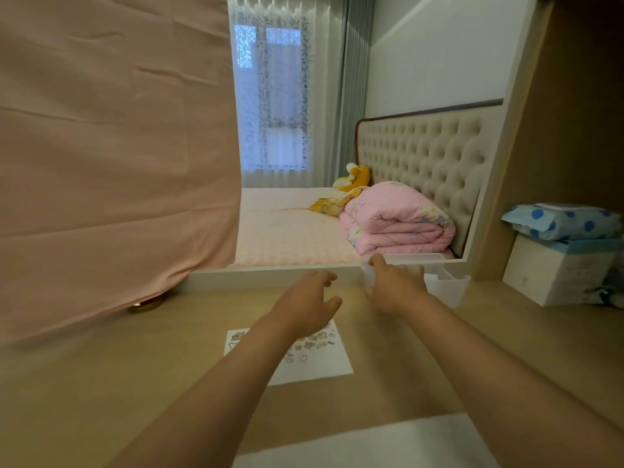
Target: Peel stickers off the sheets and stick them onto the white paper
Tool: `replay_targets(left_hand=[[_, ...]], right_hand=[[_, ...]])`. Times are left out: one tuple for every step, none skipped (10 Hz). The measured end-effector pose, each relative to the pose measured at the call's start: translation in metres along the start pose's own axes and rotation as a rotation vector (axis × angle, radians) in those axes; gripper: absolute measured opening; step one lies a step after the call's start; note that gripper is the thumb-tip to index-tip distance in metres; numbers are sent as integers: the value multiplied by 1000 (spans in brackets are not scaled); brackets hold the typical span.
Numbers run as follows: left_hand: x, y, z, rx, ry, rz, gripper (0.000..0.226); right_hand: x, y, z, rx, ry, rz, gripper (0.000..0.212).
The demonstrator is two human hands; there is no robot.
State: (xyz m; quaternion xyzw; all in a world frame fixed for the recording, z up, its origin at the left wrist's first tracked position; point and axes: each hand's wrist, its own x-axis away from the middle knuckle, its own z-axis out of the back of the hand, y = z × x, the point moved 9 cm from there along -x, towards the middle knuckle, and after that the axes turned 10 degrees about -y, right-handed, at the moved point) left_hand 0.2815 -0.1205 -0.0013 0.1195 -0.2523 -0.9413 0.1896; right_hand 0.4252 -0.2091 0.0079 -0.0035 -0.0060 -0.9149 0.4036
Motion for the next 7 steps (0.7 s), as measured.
replay_targets(left_hand=[[-17,10,-10,9,-37,-3,57],[-41,22,-28,-5,-104,-10,62],[-59,37,-49,-9,-185,-14,64],[-71,46,-64,29,-226,-30,60],[-73,42,-62,-3,-218,-26,61],[-60,32,-43,7,-167,-34,61],[-36,24,-6,53,-23,-64,57]], right_hand=[[-7,1,-1,70,-22,31,47],[-9,7,-9,-69,-138,76,52],[-17,25,-11,-11,-174,36,50],[-20,37,-12,-52,-163,42,46],[-16,42,-2,-107,-55,50,47],[-7,36,4,-230,34,98,44],[6,24,15,-424,103,180,40]])
